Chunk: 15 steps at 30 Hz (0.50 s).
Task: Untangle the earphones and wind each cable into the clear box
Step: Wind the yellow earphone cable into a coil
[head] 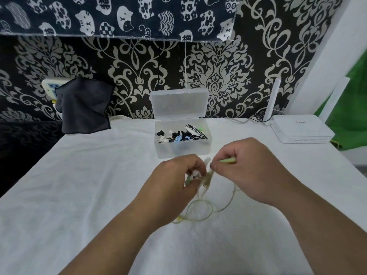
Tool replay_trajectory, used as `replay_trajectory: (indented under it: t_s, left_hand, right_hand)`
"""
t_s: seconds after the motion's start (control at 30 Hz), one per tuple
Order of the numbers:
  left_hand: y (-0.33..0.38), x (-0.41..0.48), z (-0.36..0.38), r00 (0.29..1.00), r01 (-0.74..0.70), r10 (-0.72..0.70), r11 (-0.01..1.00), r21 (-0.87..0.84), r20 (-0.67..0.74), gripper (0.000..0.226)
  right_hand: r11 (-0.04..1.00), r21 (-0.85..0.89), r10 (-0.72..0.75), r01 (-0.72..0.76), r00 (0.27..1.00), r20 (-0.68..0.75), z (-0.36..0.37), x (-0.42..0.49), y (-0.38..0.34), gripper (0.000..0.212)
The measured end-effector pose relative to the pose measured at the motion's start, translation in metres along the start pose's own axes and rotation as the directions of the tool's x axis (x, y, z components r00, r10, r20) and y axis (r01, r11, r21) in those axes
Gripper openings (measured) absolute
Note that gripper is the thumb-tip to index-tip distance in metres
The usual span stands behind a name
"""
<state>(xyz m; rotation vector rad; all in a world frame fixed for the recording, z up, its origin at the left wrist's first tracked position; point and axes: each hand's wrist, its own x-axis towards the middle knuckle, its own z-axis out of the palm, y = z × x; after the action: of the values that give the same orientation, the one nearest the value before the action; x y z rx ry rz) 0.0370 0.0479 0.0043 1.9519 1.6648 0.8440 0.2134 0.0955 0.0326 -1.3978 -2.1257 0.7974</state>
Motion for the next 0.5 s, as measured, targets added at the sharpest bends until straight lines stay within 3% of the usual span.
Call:
replay_trajectory:
  t_s: [0.07,0.27,0.5]
  left_hand:
    - [0.0005,-0.0009,-0.0003,0.998,-0.003,0.004,0.999,-0.033,0.055,0.017]
    - [0.0026,0.0007,-0.0021,0.99,-0.003,0.025,0.988,-0.152,0.139,0.021]
    - [0.0056,0.0008,-0.0082,0.981,0.077,0.017,0.882,-0.466,0.194,0.022]
  right_hand:
    - [0.999,0.034,0.027,-0.024,0.997,-0.073,-0.0029,0.001,0.0034,0.019]
    - [0.953,0.282,0.145,-0.111,0.984,-0.105,0.0016,0.0041,0.0056,0.016]
    - [0.74,0.577,0.364,-0.347,0.927,0.091,0.0047,0.0064,0.0077,0.026]
